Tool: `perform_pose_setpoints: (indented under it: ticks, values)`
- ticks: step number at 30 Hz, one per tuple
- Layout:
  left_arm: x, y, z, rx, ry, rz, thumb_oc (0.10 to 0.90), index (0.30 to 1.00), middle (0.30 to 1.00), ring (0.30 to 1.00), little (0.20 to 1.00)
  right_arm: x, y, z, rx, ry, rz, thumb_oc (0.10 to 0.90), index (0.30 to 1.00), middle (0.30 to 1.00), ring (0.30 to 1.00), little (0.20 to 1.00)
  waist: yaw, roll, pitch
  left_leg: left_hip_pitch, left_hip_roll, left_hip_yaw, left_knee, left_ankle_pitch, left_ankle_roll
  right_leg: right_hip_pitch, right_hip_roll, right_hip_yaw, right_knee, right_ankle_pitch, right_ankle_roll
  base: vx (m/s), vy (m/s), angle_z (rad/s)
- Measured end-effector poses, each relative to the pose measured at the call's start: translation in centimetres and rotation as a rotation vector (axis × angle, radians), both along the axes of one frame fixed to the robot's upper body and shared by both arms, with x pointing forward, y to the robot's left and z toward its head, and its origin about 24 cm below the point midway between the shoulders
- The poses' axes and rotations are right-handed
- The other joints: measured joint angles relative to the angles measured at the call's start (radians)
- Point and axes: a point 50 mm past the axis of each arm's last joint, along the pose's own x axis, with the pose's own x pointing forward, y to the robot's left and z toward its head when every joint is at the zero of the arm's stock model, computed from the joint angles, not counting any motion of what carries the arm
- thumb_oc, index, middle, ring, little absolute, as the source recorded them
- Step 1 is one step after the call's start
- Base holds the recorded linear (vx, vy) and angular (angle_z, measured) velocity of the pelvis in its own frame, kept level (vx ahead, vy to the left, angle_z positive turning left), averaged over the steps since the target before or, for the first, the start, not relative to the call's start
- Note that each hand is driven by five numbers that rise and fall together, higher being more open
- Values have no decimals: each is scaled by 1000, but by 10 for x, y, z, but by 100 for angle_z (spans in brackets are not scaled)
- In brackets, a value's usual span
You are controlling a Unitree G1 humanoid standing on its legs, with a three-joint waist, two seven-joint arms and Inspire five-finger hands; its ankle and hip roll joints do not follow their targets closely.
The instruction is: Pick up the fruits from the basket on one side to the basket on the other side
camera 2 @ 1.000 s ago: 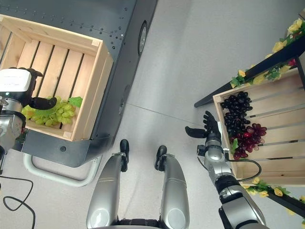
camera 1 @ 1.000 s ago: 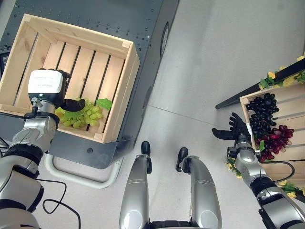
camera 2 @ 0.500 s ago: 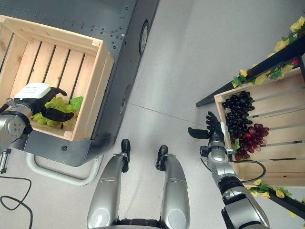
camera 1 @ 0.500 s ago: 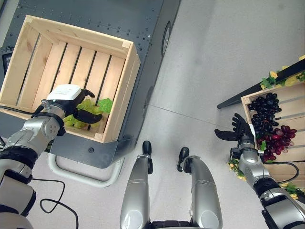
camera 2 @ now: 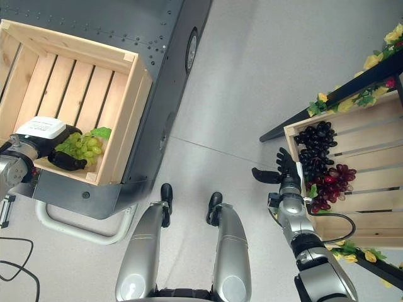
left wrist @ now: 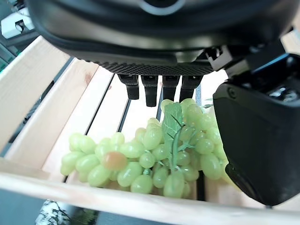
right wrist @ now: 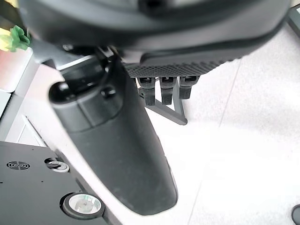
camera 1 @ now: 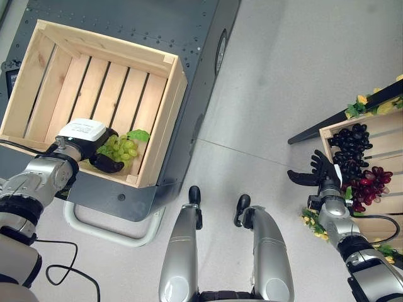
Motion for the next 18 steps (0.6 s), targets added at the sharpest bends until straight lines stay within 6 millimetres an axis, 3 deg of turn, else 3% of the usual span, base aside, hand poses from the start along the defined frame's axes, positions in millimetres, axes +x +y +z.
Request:
perform_pose_setpoints:
  ticks: [11, 18]
  values:
    - [3, 4, 5, 166, -25, 11, 800, 900, 900, 900, 900, 8, 3, 9, 0, -29, 9, 800, 900, 900, 900, 900, -4, 0, 0, -9, 1, -1, 1, 0, 0, -7, 1, -2, -3, 0, 0, 0, 0, 0]
    - [3, 10, -3, 250, -37, 44, 800, 900, 900, 900, 900, 9, 2, 11, 2, -32, 8, 800, 900, 900, 900, 900, -5, 1, 0, -20, 5, -8, 1, -1, 0, -7, 6, -12, -17, 3, 2, -8, 3, 1]
